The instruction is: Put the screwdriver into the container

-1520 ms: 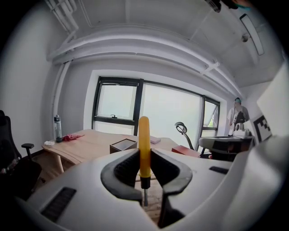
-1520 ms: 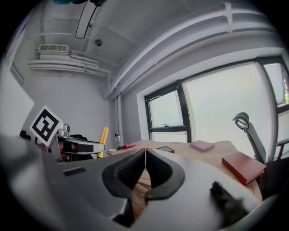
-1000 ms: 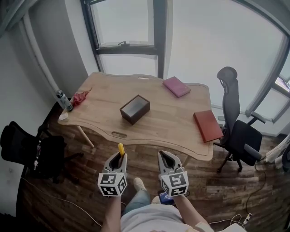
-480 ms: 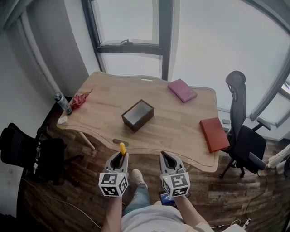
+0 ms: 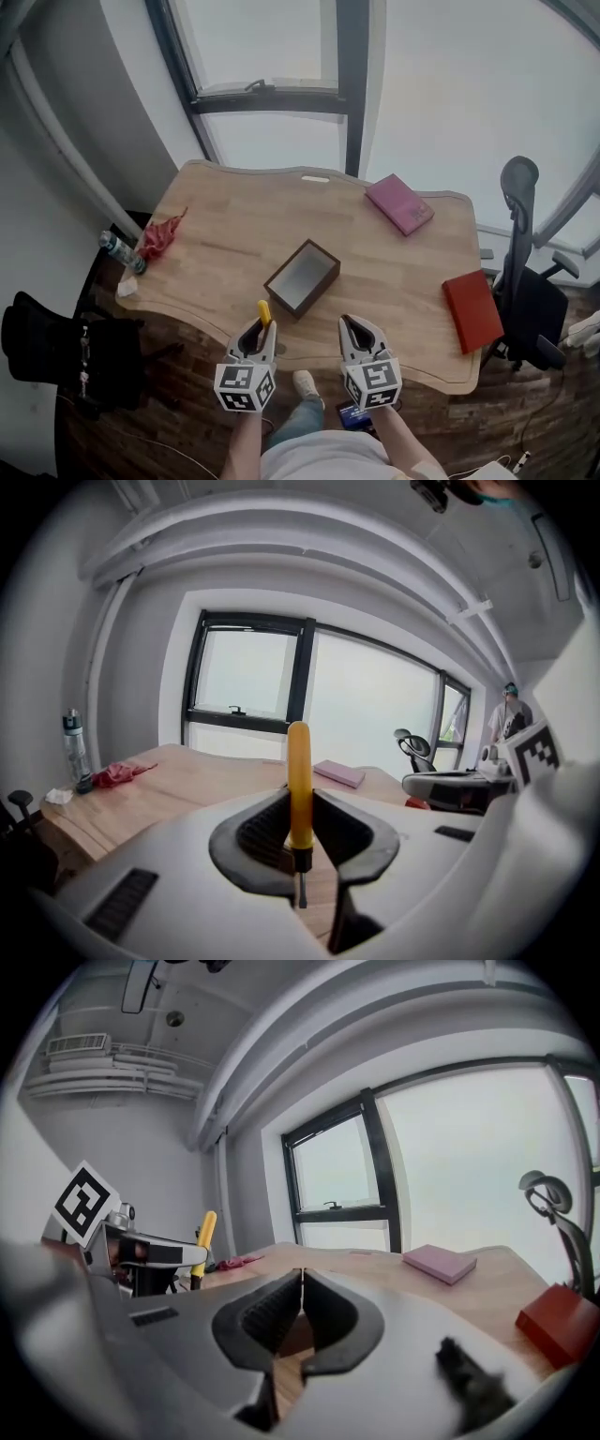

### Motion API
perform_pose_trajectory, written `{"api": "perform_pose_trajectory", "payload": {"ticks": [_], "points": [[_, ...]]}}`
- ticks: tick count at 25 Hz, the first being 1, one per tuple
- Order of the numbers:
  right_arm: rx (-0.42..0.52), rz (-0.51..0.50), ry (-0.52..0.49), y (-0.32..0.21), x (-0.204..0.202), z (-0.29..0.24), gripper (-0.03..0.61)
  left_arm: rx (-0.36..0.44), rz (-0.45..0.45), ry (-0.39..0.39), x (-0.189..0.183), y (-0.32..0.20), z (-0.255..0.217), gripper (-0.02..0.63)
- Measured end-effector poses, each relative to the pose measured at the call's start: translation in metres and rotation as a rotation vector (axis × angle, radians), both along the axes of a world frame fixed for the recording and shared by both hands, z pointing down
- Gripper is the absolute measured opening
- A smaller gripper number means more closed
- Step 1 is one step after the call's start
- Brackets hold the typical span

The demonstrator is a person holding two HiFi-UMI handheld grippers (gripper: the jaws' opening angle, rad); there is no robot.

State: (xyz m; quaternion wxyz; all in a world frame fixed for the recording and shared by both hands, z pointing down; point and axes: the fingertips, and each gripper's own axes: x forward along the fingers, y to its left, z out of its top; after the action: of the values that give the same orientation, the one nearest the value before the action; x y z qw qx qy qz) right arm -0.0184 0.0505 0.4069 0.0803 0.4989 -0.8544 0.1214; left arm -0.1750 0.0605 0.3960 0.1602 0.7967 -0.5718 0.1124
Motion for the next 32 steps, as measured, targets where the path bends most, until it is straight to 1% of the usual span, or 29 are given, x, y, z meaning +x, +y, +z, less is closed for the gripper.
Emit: {"api": "perform_pose_trajectory", "payload": {"ticks": [4, 7, 11, 14, 19, 24, 28, 32], "points": [[-0.023, 0.034, 0.02, -0.057, -0.015, 0.007, 0.032, -0.026, 0.035, 0.004, -0.015, -0.067, 0.006, 0.077], [-0.041, 0.071, 0.035, -0.095, -0.017, 0.014, 0.032, -0.026, 0.084, 0.017, -0.016, -0.108, 0.012, 0.078], [-0.065, 0.12, 0.061, -0.134, -0.018, 0.025, 0.032, -0.053, 0.142, 0.03, -0.014, -0.143, 0.028, 0.078], [-0.082, 0.148, 0.083, -0.153, -0.019, 0.032, 0.032, -0.081, 0.16, 0.042, -0.017, -0.161, 0.04, 0.078], [-0.091, 0.164, 0.098, -0.165, -0.02, 0.033, 0.032, -0.095, 0.168, 0.063, -0.02, -0.18, 0.046, 0.078], [-0.101, 0.171, 0.101, -0.163, -0.014, 0.036, 0.032, -0.102, 0.174, 0.07, -0.011, -0.182, 0.048, 0.078], [-0.084, 0.145, 0.088, -0.161, -0.012, 0.028, 0.032, -0.107, 0.165, 0.06, -0.002, -0.178, 0.048, 0.078], [-0.07, 0.107, 0.078, -0.158, -0.007, 0.02, 0.032, -0.1, 0.133, 0.048, 0.006, -0.169, 0.038, 0.078]]}}
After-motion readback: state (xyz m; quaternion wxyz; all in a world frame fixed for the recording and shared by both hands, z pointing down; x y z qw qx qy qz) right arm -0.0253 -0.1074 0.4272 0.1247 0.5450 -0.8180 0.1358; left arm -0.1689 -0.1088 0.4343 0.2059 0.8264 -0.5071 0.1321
